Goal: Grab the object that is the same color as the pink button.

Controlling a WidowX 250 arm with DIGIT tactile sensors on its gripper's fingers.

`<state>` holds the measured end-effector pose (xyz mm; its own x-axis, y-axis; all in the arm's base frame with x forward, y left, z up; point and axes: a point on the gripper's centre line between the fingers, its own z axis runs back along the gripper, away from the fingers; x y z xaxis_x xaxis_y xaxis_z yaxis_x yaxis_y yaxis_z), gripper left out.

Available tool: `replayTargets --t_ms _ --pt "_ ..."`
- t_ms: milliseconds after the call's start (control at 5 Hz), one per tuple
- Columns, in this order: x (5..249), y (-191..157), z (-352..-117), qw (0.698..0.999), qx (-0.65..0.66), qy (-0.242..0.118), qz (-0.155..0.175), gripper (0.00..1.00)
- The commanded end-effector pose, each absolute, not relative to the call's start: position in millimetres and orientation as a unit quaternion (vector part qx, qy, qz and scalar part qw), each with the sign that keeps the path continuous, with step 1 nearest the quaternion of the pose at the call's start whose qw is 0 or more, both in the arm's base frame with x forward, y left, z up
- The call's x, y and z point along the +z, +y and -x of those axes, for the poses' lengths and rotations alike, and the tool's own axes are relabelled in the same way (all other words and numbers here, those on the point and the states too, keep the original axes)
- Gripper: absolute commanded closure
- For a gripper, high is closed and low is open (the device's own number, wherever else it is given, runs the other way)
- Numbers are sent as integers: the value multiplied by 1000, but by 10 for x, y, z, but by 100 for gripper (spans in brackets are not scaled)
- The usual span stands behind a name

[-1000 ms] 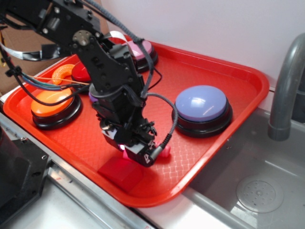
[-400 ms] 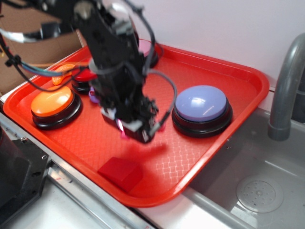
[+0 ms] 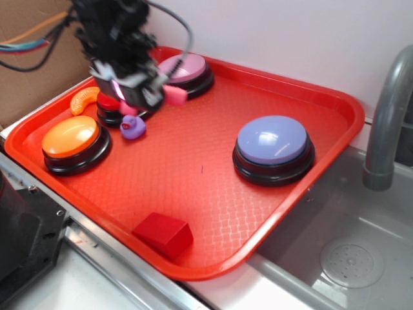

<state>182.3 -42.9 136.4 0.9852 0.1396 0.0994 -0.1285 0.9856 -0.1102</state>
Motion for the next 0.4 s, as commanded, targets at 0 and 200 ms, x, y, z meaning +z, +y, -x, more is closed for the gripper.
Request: replayTargets --t_ms 0,200 --pt "1595 105 -1902 994 78 -66 43 100" --pt "1576 108 -1952 996 72 -56 20 100"
